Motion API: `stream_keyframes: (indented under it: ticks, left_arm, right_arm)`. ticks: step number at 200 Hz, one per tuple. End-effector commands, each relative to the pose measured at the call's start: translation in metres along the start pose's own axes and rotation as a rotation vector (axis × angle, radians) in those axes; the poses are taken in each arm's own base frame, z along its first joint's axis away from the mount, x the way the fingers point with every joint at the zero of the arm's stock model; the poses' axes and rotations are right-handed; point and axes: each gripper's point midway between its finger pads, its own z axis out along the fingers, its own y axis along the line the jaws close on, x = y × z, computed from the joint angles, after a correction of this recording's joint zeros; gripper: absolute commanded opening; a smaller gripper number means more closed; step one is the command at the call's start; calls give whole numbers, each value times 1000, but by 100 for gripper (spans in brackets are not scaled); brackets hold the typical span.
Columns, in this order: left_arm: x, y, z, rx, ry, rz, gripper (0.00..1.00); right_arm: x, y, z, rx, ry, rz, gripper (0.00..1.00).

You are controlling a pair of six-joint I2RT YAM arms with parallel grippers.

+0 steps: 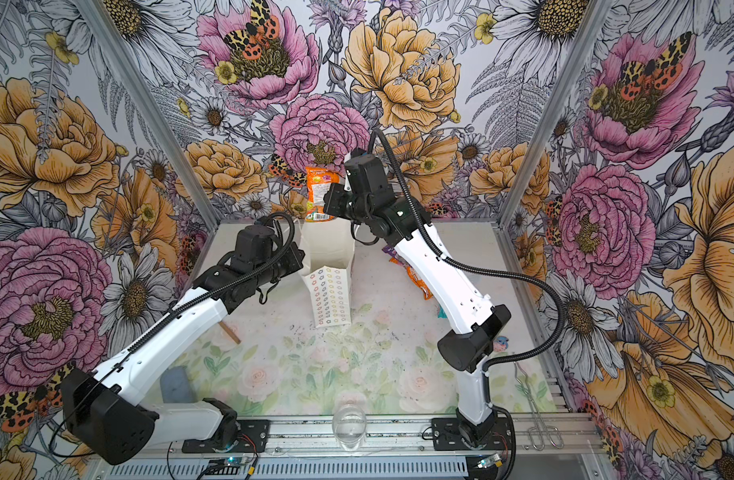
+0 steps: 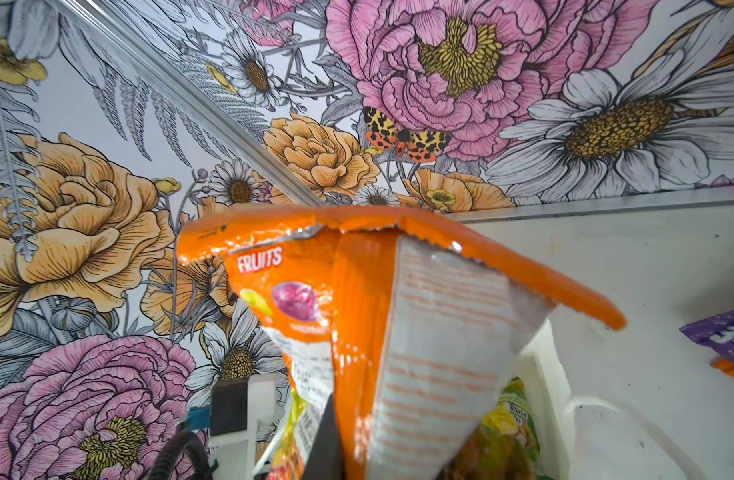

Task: Place the snacks into the paper bag
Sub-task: 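Lift the orange packet with the right gripper and carry it over the bag, then lower the orange packet into the bag and open the right gripper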

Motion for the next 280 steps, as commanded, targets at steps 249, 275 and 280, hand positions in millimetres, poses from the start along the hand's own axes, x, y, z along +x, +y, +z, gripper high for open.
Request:
stream_keyframes:
  ticks: [249,275,280]
  left_arm:
    - [-5,-12,-10,58,-36,-29,0]
    - [-4,-10,-9,53,-34,-30,0]
    - [-4,-10,-9,52,-35,-31,0]
  right_arm:
    - [97,-30,6,143,178,-6,0]
    - [101,-29,3,136,194,7,0]
    - [101,-29,2,138,195,8,0]
